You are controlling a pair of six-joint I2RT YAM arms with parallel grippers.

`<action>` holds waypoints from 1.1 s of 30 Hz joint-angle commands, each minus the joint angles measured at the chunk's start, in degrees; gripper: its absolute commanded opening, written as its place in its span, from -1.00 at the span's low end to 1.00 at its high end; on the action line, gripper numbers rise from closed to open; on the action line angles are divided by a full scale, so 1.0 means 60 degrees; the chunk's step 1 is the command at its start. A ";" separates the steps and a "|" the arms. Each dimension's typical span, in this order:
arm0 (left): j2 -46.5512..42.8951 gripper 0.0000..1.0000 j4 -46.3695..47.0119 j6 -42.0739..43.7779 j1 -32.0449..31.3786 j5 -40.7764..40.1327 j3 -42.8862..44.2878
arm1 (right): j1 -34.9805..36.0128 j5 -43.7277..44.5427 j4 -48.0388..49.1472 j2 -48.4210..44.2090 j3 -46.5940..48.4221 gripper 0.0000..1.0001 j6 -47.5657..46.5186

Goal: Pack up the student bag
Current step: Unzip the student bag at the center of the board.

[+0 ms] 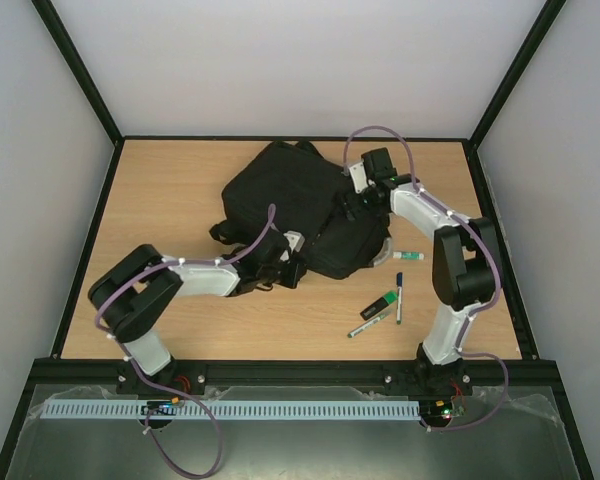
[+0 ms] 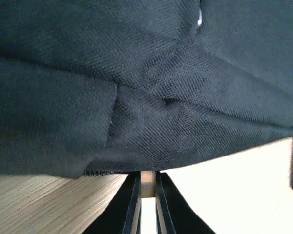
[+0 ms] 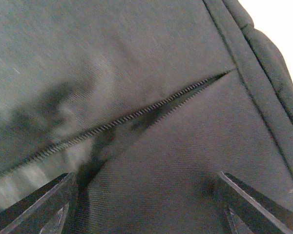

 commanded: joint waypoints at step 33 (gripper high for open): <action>0.0671 -0.92 0.2721 -0.1567 -0.0189 0.3598 -0.0386 | 0.0445 -0.1336 -0.2309 0.0995 -0.1545 0.40 0.0064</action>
